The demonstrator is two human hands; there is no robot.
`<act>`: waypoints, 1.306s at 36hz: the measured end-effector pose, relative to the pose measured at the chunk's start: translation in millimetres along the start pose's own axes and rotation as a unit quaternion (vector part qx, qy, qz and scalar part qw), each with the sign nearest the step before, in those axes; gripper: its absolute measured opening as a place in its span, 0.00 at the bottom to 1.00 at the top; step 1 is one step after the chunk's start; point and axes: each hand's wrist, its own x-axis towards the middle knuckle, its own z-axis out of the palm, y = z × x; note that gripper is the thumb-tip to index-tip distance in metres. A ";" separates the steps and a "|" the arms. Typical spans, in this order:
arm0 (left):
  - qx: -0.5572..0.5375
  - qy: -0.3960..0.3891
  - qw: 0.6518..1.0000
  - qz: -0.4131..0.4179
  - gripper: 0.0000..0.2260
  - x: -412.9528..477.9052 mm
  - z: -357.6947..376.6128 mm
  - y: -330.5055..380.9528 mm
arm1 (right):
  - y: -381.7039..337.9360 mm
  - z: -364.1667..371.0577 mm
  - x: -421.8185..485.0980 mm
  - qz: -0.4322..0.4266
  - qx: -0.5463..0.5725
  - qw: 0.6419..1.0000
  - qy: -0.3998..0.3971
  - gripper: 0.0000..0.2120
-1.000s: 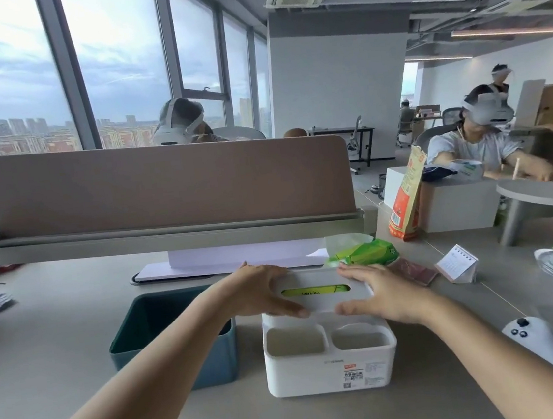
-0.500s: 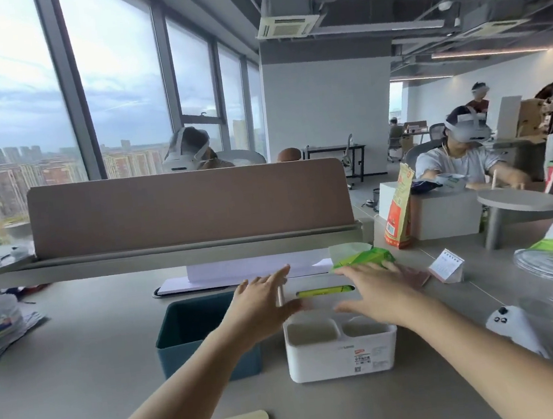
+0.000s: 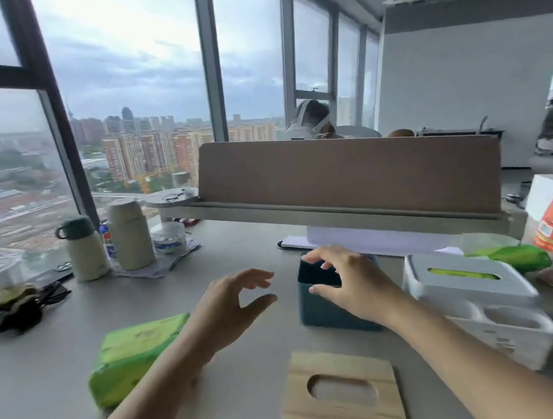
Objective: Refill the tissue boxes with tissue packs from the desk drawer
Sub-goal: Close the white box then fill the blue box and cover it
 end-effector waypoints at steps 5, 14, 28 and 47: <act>0.042 0.044 0.995 -0.074 0.19 -32.7 -40.1 -52.1 | -39.8 55.6 24.1 -0.032 0.031 0.996 -0.083 0.24; 0.030 0.073 0.972 -0.222 0.45 -96.4 -76.1 -118.5 | -93.0 133.2 45.3 -0.038 0.101 0.970 -0.220 0.40; -0.184 0.048 0.939 -0.287 0.47 -123.3 -67.0 -153.9 | -105.7 182.1 57.3 -0.019 0.159 0.964 -0.212 0.47; -0.139 0.169 0.969 -0.113 0.43 -14.0 -29.3 -37.2 | -40.5 39.0 47.9 0.000 0.224 0.974 -0.041 0.32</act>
